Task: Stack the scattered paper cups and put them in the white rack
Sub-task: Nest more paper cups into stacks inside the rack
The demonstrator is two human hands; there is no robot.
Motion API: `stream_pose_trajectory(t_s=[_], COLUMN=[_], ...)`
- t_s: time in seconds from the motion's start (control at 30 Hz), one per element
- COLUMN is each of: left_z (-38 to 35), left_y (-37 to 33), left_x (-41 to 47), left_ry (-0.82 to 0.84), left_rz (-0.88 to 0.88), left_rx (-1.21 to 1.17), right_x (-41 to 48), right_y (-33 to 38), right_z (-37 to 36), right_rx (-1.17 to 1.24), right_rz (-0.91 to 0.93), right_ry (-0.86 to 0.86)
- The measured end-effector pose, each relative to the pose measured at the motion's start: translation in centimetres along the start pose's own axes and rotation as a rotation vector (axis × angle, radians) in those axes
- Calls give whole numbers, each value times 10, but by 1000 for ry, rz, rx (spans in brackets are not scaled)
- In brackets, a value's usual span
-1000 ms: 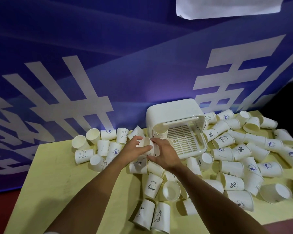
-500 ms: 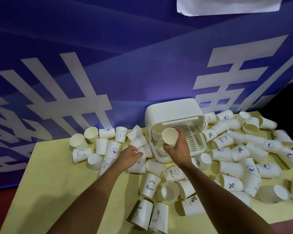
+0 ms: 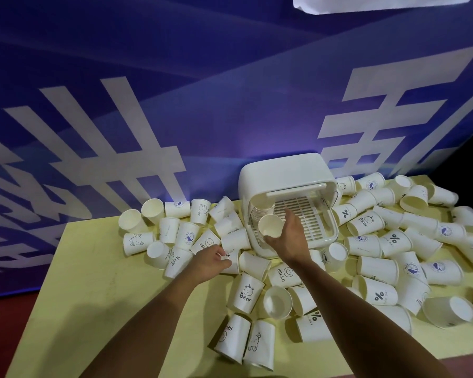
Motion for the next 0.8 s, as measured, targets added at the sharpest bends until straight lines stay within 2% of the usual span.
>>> stream_pose_trajectory(t_s=[0.23,0.4,0.57,0.8], left_z=[-31,-62,-83,-95], left_y=[8,18,15,8], left_x=[-16,-32,-39,-41], left_ry=[112,192,174,96], left_rz=[37,53,36,31], left_rx=[-11,60,71,42], right_x=[-30,-73,-107,-136], right_y=[-12,-26,-40,-46], right_z=[9,-1,-1,-8], right_rx=[-20,-8,-121,-229], right_rz=[-51,48,203,310], right_ry=[-73,111,250,382])
Point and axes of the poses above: each hand's wrist, its own x-axis towards the middle knuckle, its own z-axis out of the back of the hand, y = z × x, the point moved 10 cm from there along x, towards the middle knuckle, and after that the axes turned 13 degrees about -y, right-handed, at the moved point
